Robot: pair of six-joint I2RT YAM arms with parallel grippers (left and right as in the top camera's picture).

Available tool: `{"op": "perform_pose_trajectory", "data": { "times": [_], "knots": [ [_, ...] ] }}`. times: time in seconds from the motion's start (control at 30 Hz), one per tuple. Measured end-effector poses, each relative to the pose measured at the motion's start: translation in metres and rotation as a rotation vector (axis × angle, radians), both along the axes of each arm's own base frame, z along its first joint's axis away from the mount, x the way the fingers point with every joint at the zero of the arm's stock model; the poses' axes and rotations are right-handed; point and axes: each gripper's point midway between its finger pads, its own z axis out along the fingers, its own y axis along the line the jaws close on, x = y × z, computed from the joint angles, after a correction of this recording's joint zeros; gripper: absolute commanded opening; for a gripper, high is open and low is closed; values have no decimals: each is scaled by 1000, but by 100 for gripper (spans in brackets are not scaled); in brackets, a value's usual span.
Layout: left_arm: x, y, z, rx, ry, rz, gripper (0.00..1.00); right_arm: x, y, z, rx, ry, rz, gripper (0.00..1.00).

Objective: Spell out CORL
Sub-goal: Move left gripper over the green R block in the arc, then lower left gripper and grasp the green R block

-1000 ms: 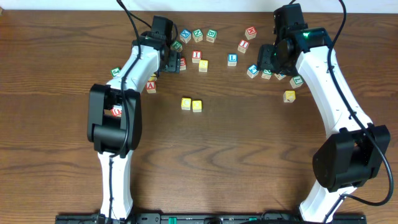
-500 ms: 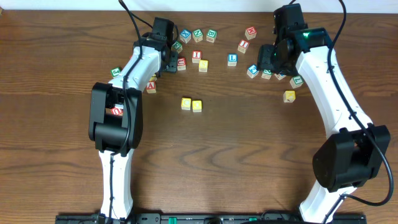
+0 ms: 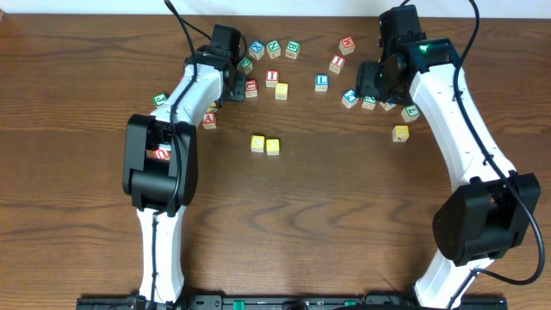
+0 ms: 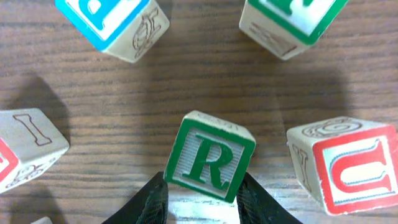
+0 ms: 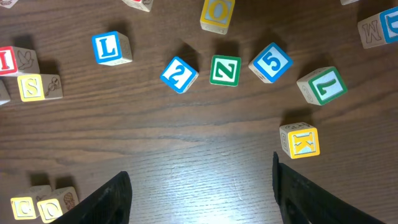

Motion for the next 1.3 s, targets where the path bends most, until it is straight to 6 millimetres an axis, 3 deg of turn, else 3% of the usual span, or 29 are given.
{"op": "perform_pose_trajectory", "data": {
  "times": [0.2, 0.33, 0.53, 0.97, 1.03, 1.17, 1.3],
  "knots": [
    [10, -2, 4, -11, -45, 0, 61, 0, 0, 0, 0, 0, 0, 68],
    [22, -5, 10, -22, -98, 1, 63, 0, 0, 0, -1, 1, 0, 68],
    [25, -5, 12, -22, -112, -5, 56, -2, 0, -1, -2, 9, 0, 68],
    [28, -6, 12, 10, -125, -77, 55, -3, -1, -1, -3, 12, 0, 68],
    [28, -6, 6, 14, -115, -81, 49, -4, -1, -2, -4, 19, 0, 68],
    [25, -6, -10, 19, -85, -91, 46, -8, -2, -3, -7, 33, 0, 68],
    [26, -7, -10, 22, -90, -96, 36, -10, -2, -4, -9, 44, 0, 69]
  ]
}}
